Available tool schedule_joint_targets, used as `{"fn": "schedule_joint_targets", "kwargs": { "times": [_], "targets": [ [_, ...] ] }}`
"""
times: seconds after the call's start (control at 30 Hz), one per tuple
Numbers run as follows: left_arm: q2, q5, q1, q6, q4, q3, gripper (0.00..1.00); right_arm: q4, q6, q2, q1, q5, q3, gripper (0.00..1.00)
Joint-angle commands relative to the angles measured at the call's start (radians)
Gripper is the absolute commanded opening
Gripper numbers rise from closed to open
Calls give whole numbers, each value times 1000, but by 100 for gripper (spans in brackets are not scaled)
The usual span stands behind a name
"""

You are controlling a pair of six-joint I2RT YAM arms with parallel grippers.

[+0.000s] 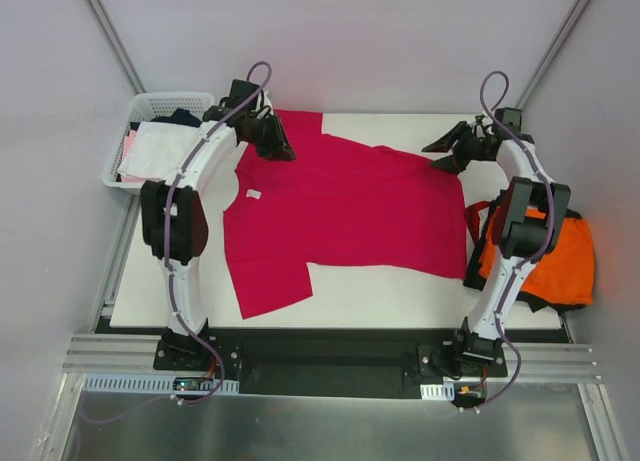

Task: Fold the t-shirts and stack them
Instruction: Fold the tshirt

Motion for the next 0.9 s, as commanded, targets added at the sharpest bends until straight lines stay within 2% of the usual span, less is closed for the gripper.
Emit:
{"fn": "schedule_joint_targets", "kwargs": {
  "times": [0.0,0.1,0.23,0.43,0.67,0.87],
  "targets": [
    [-142,143,-13,-5,-9,-129,19,-149,-53,-207,23,60,-172,42],
    [-198,199,-45,42,-65,-256,22,-324,-169,-273,75,157,-265,17],
    [-349,95,-97,91,-102,-513,22,-414,-254,-402,176,339,-383,20],
    [-539,-80,-100,75,-139,-778,28,-438,-252,-547,274,401,-524,24],
    [-713,-191,-100,23,-232,-953,29,-458,-252,-585,317,453,-604,24],
    [-845,-215,-115,-25,-280,-1100,29,-472,-257,-550,368,467,-592,24]
  ]
}}
